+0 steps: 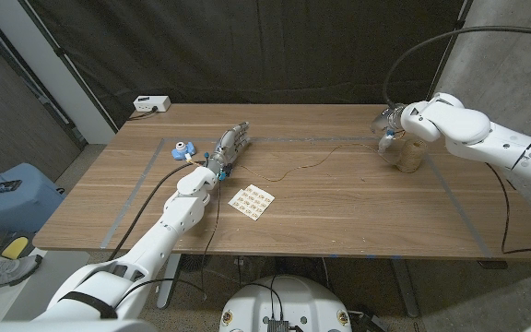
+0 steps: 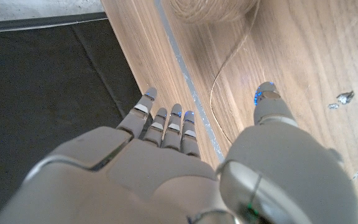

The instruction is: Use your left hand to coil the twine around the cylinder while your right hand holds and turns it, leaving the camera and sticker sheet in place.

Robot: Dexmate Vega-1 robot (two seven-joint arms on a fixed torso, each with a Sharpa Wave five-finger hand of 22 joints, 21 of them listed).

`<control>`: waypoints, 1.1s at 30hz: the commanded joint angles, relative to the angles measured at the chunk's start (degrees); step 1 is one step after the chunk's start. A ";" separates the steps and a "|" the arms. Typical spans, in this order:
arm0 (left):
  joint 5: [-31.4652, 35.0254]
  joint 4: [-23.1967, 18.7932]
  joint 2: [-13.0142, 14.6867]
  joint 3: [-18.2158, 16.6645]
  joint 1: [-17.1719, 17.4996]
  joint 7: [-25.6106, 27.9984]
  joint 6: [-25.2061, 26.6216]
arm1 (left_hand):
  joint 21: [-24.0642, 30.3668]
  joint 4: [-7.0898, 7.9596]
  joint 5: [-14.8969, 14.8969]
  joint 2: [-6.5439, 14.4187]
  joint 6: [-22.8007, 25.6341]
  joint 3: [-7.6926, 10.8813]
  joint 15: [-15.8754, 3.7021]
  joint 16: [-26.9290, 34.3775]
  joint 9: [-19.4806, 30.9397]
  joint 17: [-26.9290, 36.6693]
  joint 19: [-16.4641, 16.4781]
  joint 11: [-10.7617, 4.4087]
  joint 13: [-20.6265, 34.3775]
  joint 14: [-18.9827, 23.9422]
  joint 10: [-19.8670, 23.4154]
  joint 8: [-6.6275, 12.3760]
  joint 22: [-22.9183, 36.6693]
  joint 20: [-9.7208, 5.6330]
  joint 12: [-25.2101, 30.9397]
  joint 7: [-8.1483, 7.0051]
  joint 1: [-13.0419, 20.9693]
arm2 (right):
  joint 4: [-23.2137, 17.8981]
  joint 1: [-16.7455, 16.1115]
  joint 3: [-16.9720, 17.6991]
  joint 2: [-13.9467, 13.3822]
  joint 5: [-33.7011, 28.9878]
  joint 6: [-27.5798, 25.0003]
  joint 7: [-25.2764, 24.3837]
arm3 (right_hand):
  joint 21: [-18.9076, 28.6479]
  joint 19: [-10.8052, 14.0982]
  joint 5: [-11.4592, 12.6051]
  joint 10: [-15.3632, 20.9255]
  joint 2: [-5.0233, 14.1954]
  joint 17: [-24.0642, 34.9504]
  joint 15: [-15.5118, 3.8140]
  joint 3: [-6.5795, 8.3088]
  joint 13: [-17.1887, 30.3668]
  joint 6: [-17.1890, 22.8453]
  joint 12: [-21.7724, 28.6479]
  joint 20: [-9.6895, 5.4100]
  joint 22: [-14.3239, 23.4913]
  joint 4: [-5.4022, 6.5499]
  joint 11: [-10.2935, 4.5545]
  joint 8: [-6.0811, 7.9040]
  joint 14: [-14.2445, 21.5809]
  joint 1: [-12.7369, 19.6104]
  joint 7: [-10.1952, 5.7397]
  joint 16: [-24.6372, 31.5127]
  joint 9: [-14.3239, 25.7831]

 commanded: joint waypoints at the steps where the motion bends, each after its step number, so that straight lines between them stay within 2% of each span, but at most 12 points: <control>1: -0.10 0.22 -0.35 0.19 -0.05 -0.32 -0.26 | -0.20 -0.11 0.55 0.10 0.64 0.20 0.62 0.30 0.26 0.25 0.49 0.36 0.25 0.18 0.41 0.23 0.14 0.19 0.10 0.24 0.49 | 0.19 1.57 -1.09 1.01 -4.46 1.56 5.68 | 0.35 -0.14 -0.36 0.22 -0.07 0.26 1.25 0.60 0.57 1.85 0.62 1.00 0.23 0.18 1.10 0.74 0.34 0.81 0.00 0.11 0.39; 6: -0.18 0.15 -0.39 0.31 0.00 -0.56 -0.11 | -0.20 -0.06 0.55 0.12 0.82 0.19 0.61 0.33 0.27 0.26 0.48 0.37 0.26 0.21 0.40 0.27 0.15 0.22 0.09 0.38 0.51 | -0.42 1.36 -1.34 0.76 -6.55 1.85 5.70 | 0.42 -0.12 -0.62 1.48 -0.33 0.36 1.70 0.74 0.97 3.01 1.45 1.32 0.23 0.33 0.89 1.10 0.60 0.90 -0.69 0.27 0.47; 13: -0.31 0.45 -0.60 0.36 -0.11 -0.91 -0.43 | -0.20 -0.01 0.55 0.12 1.21 0.18 0.56 0.32 0.30 0.25 0.51 0.31 0.26 0.22 0.45 0.36 0.15 0.16 0.11 0.38 0.54 | -0.98 1.21 -1.39 0.52 -8.32 2.76 6.52 | 0.23 -0.99 -0.98 4.69 -1.04 0.27 2.42 1.20 1.55 6.84 2.86 1.98 0.19 0.39 -2.56 2.14 2.24 1.53 -2.75 0.94 0.36; 17: -0.45 0.71 -0.82 0.34 -0.03 -0.96 -0.65 | -0.20 0.05 0.55 0.12 1.32 0.16 0.59 0.32 0.32 0.26 0.51 0.32 0.26 0.20 0.45 0.35 0.15 0.19 0.11 0.42 0.54 | -1.23 1.35 -1.49 0.28 -9.40 4.06 6.92 | -0.06 -1.98 -0.99 6.13 -1.31 0.21 2.55 1.33 1.61 7.48 3.23 1.90 0.16 0.38 -3.24 2.30 2.59 1.74 -2.94 1.07 0.32; 22: -0.66 0.67 -1.00 0.28 0.39 -0.90 -0.69 | -0.19 0.15 0.55 0.19 1.39 0.18 0.84 0.36 0.34 0.27 0.53 0.43 0.27 0.28 0.49 0.33 0.15 0.34 0.13 0.51 0.56 | -0.82 1.60 -1.85 0.94 -10.60 4.93 8.81 | -0.26 -2.93 -0.93 6.80 -1.66 0.17 2.24 1.39 1.63 7.93 3.28 1.02 0.13 0.37 -2.73 2.38 2.84 1.90 -2.48 1.15 0.27; 24: -0.79 0.72 -1.11 0.18 0.54 -0.83 -0.77 | -0.19 0.16 0.55 0.16 1.45 0.17 0.80 0.35 0.34 0.27 0.54 0.38 0.27 0.25 0.52 0.34 0.15 0.23 0.14 0.49 0.56 | -0.30 1.93 -2.14 1.66 -11.05 5.07 10.42 | -0.30 -3.19 -0.91 6.76 -1.77 0.16 2.39 1.39 1.63 7.72 3.20 1.03 0.13 0.37 -2.58 2.27 2.68 1.92 -2.18 1.08 0.25; 27: -0.95 1.08 -1.29 0.04 0.63 -0.91 -1.08 | -0.18 0.20 0.55 0.16 1.58 0.18 0.86 0.34 0.36 0.27 0.57 0.42 0.27 0.26 0.49 0.36 0.15 0.27 0.13 0.49 0.57 | 0.69 2.68 -2.97 2.89 -12.19 5.56 13.18 | -0.34 -4.12 -0.78 5.44 -2.25 0.14 2.74 1.35 1.64 6.37 2.37 1.39 0.11 0.48 -1.97 1.61 1.66 1.85 -0.89 0.70 0.20; 33: -1.27 2.46 -1.79 -0.16 0.43 -1.28 -1.74 | -0.17 0.29 0.54 0.14 1.66 0.17 0.76 0.35 0.38 0.27 0.60 0.42 0.27 0.28 0.51 0.34 0.15 0.27 0.14 0.45 0.57 | 2.91 4.24 -4.22 4.42 -12.52 7.78 15.67 | -0.30 -4.46 -0.71 5.01 -2.41 0.14 2.98 1.34 1.66 5.89 2.05 1.48 0.10 0.57 -1.37 1.37 1.40 1.77 -0.70 0.63 0.18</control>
